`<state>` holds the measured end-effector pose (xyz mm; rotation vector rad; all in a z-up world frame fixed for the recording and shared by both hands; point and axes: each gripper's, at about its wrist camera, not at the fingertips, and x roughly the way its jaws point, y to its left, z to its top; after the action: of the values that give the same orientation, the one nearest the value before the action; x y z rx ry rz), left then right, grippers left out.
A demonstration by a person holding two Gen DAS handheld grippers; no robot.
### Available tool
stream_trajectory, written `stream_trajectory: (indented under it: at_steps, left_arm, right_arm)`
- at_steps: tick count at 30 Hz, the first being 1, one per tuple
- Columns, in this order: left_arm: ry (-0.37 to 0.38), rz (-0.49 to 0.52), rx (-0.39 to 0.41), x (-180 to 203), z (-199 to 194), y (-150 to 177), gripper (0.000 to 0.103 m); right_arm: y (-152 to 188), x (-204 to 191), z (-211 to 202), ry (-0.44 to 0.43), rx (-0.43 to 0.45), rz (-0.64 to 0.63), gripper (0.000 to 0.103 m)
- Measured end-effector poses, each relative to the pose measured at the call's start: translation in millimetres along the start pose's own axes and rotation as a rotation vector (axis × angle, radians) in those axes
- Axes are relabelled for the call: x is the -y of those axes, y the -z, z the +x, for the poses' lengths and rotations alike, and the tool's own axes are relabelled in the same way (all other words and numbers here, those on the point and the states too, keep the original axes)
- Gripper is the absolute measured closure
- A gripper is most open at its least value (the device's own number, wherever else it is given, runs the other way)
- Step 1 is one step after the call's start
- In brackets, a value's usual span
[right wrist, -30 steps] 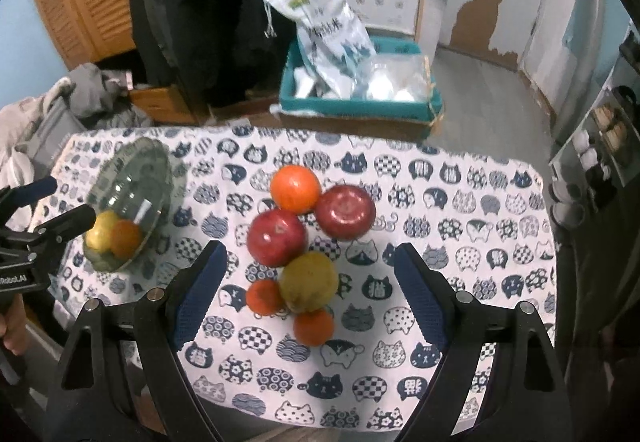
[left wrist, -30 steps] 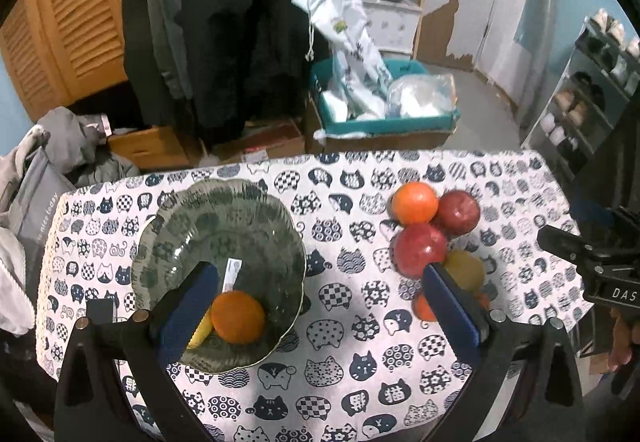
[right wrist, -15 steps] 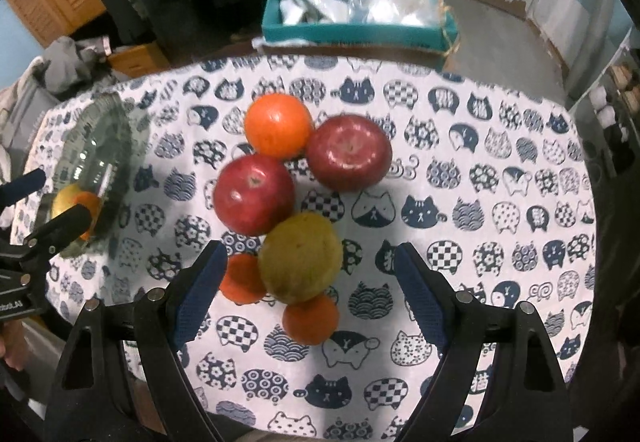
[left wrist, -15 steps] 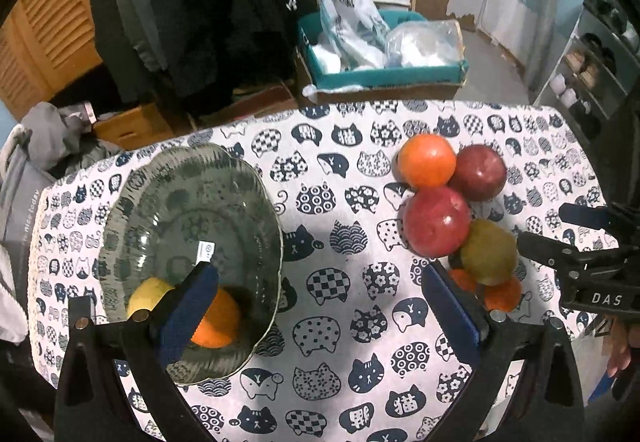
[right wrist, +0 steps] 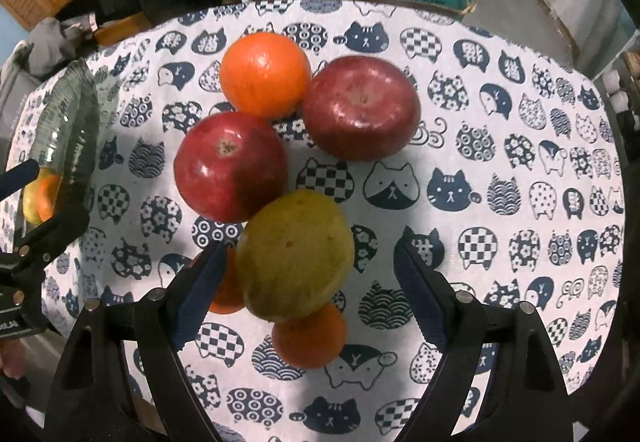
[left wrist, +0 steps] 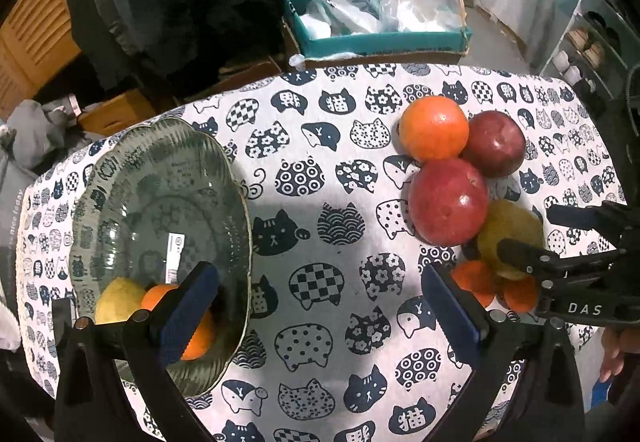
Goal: Organize fruits
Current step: 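Grasp the yellow-green pear with the right tool while the left tool approaches the fruit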
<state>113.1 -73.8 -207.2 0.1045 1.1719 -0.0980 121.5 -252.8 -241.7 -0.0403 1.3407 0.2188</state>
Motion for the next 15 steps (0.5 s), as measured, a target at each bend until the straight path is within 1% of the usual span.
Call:
stream_trajectory:
  at_steps: [5, 7, 10, 12, 15]
  left_arm:
    - [0.006, -0.006, -0.017, 1, 8, 0, 0.001]
    - [0.016, -0.007, -0.02, 2, 10, 0, 0.001]
    - [0.023, 0.004, -0.023, 6, 11, 0, 0.001]
    - [0.028, 0.011, -0.027, 9, 12, 1, 0.001]
    - [0.033, 0.016, -0.034, 14, 14, 1, 0.001]
  right_arm:
    - [1, 2, 15, -0.031, -0.026, 0.015, 0.018]
    - [1, 4, 18, -0.05, -0.025, 0.024, 0.021]
    - [0, 9, 21, -0.11, -0.031, 0.048, 0.034]
    - [0, 11, 22, -0.137, -0.036, 0.063, 0.035]
    - [0, 11, 21, -0.134, -0.04, 0.07, 0.035]
